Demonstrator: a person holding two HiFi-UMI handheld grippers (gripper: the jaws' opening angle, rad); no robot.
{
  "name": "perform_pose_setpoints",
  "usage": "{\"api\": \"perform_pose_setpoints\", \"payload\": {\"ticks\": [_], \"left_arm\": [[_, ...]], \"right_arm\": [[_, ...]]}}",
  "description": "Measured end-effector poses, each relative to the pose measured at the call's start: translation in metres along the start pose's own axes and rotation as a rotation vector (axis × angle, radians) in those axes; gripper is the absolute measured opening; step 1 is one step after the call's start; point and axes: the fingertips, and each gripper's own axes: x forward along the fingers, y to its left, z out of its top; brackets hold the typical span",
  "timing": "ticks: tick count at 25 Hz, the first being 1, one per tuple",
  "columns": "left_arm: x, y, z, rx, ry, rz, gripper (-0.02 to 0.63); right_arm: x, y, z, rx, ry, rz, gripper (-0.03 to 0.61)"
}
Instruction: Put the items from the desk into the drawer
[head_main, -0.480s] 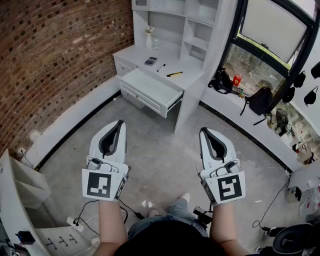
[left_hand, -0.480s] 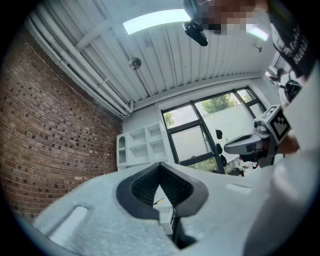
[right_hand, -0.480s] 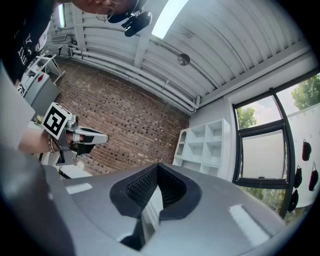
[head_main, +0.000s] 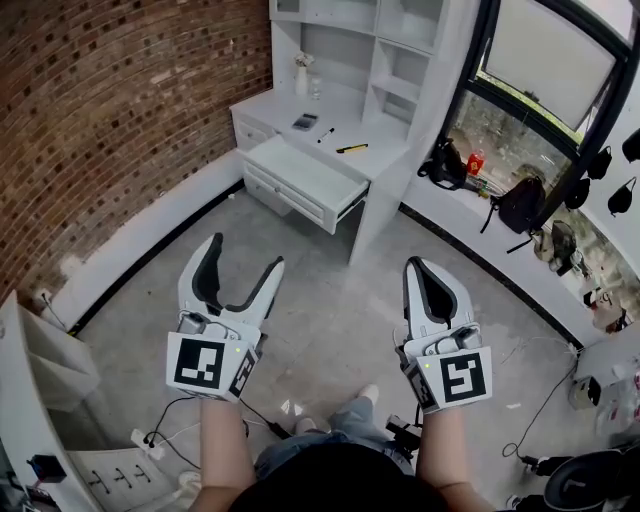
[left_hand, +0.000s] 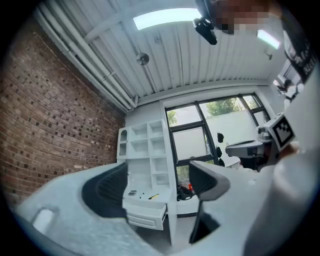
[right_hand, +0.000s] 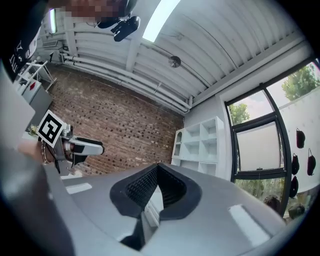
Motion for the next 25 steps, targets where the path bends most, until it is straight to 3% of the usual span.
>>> {"api": "perform_pose_setpoints", "payload": {"ticks": [2, 6, 12, 15, 20, 25], "left_arm": [[-0.003, 0.001, 0.000, -0.015, -0.007, -0.003, 0.475], [-0.007, -0.002, -0.002, -0.008, -0.003, -0.025, 0.522], [0.003, 0.003, -0.008, -0.009, -0.033, 0.003, 0.526], [0.020, 0.009, -0.018, -0.001, -0.013, 0.030, 0.494], [0.073, 0.033, -0.033, 0.022, 0.005, 0.079, 0.483], [0.144, 0.067, -0.045, -0.025, -0.016, 0.110, 0.483]], "right_arm": [[-0.003, 0.003, 0.002, 0.008, -0.006, -0.003, 0.009], [-0.007, 0.008, -0.003, -0.012, 0.019, -0.013, 0.009], [0.001, 0.003, -0.019, -0.026, 0.051, -0.017, 0.014], [0.017, -0.007, -0.027, 0.002, 0.045, 0.002, 0.014], [0.071, -0.038, -0.044, 0.022, 0.019, 0.039, 0.014], [0.142, -0.078, -0.070, 0.027, 0.031, 0.049, 0.012]]}}
